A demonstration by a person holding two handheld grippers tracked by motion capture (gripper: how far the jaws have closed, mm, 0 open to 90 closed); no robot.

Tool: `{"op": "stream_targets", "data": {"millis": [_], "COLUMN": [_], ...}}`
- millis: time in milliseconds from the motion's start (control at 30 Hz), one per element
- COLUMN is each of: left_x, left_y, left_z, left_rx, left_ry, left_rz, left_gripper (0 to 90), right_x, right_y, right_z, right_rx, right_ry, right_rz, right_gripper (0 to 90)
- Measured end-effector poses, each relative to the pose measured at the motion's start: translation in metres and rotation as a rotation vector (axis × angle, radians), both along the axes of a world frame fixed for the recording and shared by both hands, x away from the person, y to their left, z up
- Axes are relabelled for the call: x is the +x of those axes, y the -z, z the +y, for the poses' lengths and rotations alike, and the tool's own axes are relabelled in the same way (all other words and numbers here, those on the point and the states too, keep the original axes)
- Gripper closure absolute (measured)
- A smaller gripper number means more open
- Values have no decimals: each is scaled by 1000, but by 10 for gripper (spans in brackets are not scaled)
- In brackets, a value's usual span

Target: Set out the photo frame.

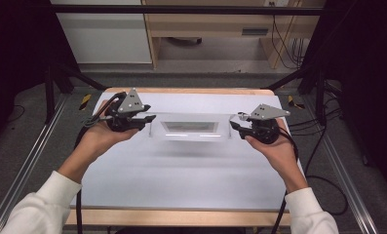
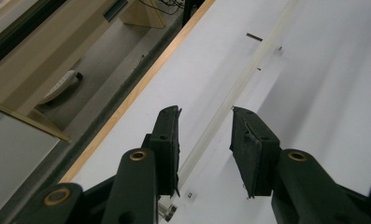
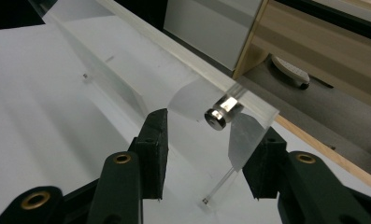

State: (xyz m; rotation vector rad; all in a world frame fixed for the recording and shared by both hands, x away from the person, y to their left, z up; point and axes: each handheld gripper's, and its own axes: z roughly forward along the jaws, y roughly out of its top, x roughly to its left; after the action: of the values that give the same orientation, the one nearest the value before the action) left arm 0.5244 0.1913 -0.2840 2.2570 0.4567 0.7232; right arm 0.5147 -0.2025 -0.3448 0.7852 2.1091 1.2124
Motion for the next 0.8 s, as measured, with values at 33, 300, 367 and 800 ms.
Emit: {"op": "stream_targets", "data": {"millis": [33,300,367,800], "left_x": [4,26,31,42], "left_y": [-1,-8,-8,-9], "left_z": [0,1,2,3], "left_rx": [-1,-20,-34,-207], "left_ry": [4,10,6,-87], "left_rz": [3,22,24,6], "left_gripper": [618,607,599,380], "right_x": [2,18,21,36], "right_y": [0,-5,-6,-12], "right_z": [0,0,2,0], "right_rx": [3,25,25,38], "right_ry": [1,25,39,40], "right_rz": [-2,0,9,55], "right_gripper": [561,555,550,554]}}
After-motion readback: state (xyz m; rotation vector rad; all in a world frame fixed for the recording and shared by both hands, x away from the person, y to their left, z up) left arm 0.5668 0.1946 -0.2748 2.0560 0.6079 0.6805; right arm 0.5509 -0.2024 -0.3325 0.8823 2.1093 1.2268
